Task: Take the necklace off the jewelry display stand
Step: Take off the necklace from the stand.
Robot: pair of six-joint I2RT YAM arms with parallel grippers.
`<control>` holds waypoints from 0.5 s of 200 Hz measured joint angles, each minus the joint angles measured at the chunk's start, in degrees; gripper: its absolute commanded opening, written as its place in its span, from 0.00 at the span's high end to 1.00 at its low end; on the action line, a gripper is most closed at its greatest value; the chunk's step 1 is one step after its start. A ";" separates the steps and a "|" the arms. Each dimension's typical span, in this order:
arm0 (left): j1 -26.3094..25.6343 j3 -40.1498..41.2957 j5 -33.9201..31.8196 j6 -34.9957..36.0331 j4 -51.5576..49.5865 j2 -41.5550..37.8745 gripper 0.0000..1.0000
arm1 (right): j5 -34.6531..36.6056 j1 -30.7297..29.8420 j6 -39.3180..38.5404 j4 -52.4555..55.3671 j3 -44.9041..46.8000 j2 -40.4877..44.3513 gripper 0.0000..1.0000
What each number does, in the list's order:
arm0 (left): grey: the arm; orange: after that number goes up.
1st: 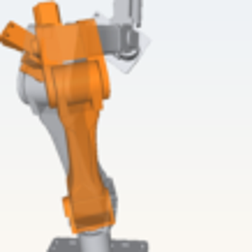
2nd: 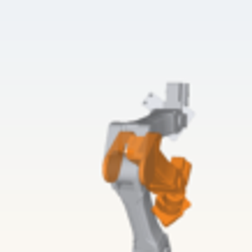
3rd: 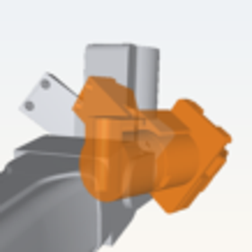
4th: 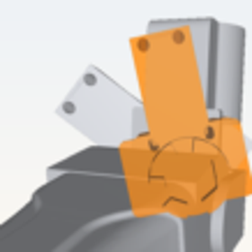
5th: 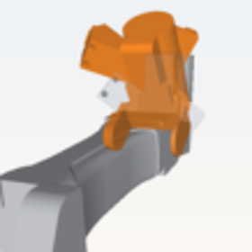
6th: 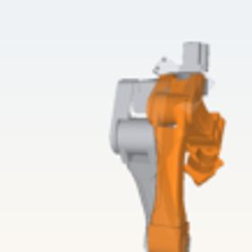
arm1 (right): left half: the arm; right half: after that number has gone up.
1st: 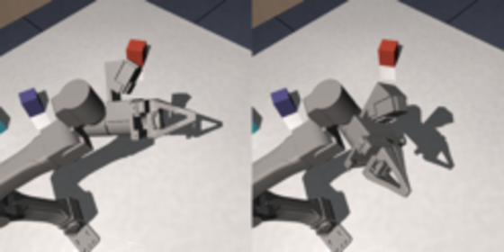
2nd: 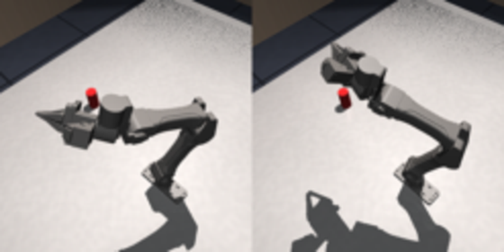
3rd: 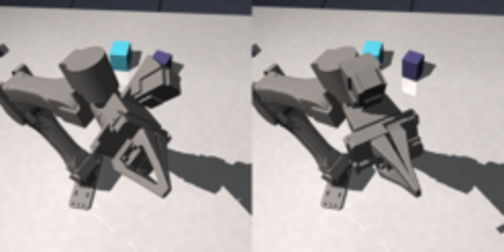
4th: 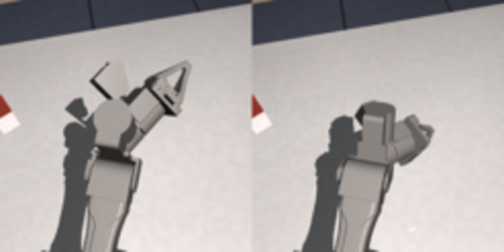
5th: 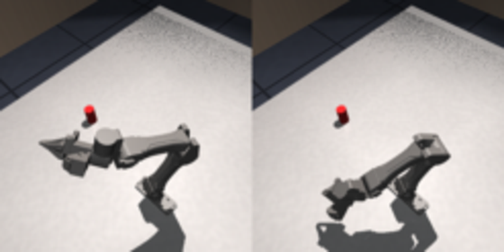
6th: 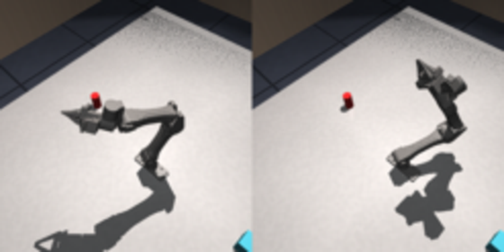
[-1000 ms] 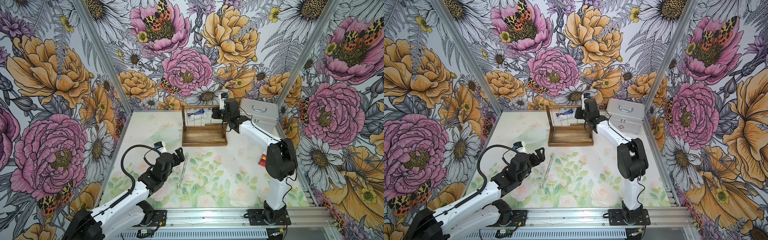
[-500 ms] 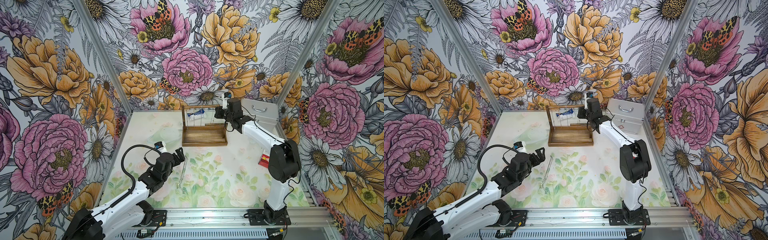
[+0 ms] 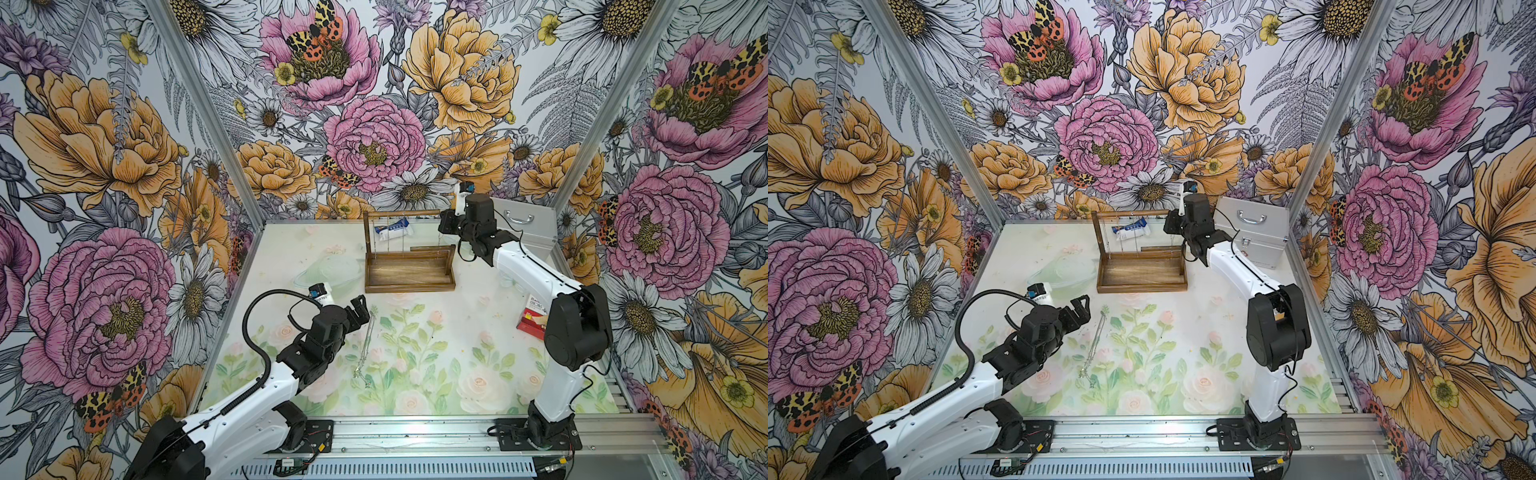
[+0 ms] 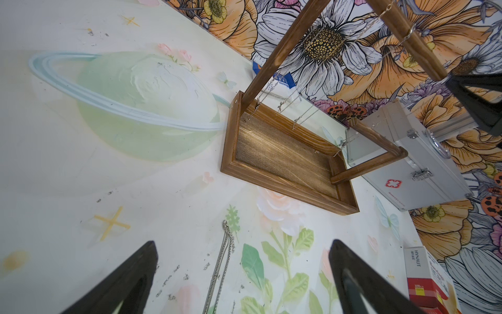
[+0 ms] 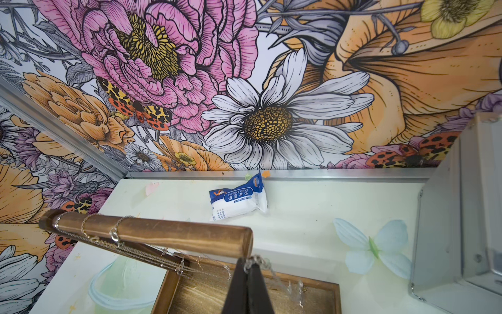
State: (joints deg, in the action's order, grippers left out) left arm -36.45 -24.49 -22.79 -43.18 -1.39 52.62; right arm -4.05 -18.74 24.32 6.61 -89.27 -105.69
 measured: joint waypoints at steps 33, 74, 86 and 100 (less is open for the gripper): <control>0.13 0.00 0.02 -0.02 0.00 0.00 0.01 | 0.00 0.94 0.00 0.00 0.39 0.02 1.00; 0.17 0.00 0.04 -0.26 0.00 0.00 0.01 | -0.07 2.64 0.00 0.02 0.92 0.55 1.00; 0.17 0.00 0.04 -0.39 0.00 0.00 0.01 | -0.07 2.99 0.00 0.02 0.94 0.76 1.00; 0.22 0.00 0.13 -0.39 0.00 0.02 0.01 | -0.07 3.26 0.00 0.02 0.96 0.96 1.00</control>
State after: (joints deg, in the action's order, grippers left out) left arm -36.23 -24.49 -22.65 -43.57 -1.39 52.64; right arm -4.12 -15.49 24.32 6.63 -88.31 -104.73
